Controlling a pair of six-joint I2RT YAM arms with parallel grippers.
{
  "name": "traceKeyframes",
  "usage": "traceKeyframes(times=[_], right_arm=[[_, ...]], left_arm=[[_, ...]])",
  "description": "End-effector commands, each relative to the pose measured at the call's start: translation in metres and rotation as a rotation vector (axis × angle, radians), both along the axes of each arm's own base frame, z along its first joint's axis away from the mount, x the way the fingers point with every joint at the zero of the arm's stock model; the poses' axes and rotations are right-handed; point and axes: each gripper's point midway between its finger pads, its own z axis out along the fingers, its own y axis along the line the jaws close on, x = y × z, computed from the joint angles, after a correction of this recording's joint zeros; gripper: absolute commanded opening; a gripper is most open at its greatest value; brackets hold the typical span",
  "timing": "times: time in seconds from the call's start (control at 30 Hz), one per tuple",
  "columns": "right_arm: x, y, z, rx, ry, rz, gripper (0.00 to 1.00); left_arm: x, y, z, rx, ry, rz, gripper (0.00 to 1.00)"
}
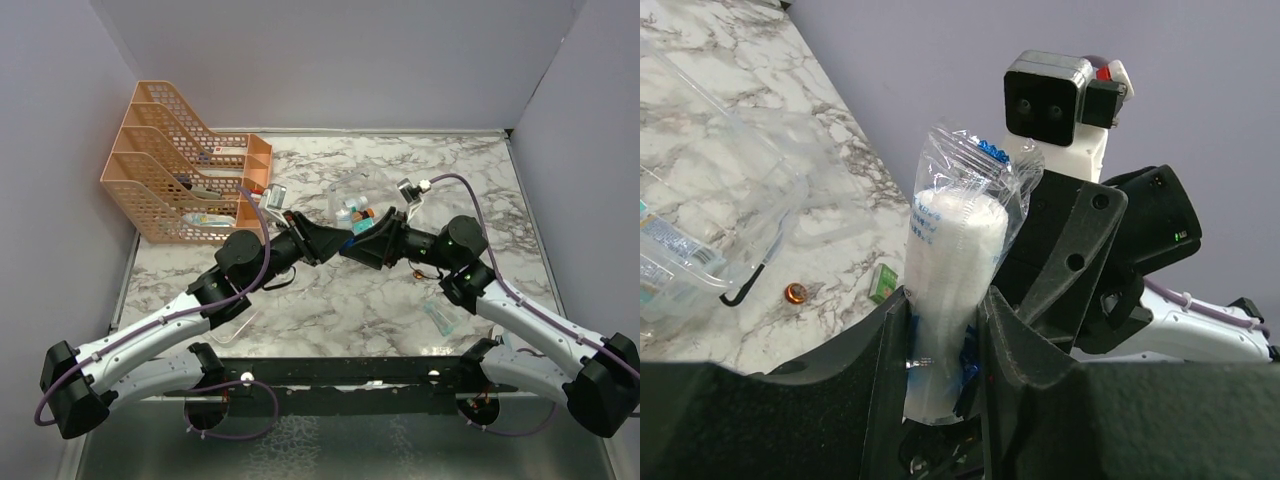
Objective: Organize the medicine kit
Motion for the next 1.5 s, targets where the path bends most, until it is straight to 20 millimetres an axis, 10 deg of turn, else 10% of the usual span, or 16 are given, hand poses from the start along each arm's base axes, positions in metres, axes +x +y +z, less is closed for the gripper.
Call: traceKeyframes(times=[0.0,0.37,0.83,1.47], right_arm=[[0.006,0.002,0.018,0.045,-0.029,-0.029,0.37],[0.018,-0.003,0.006,-0.053,-0.012,-0.110,0.17],[0.117,-0.070,-0.032,-0.655,-0.074,-0.629,0.15],[0.195,-0.093,-0.125,-1.144,0.045,-0.716,0.16]], left_arm=[[-0.008,0.002,0.013,-0.046,-0.028,-0.023,0.31],[0.008,0.023,0.003,0.158,-0.054,0.099,0.77],[0.030,0.145,-0.038,0.634,-0.209,0.527,0.83],[0.025,0.178,-0.056,0.585,-0.142,0.654,0.84]])
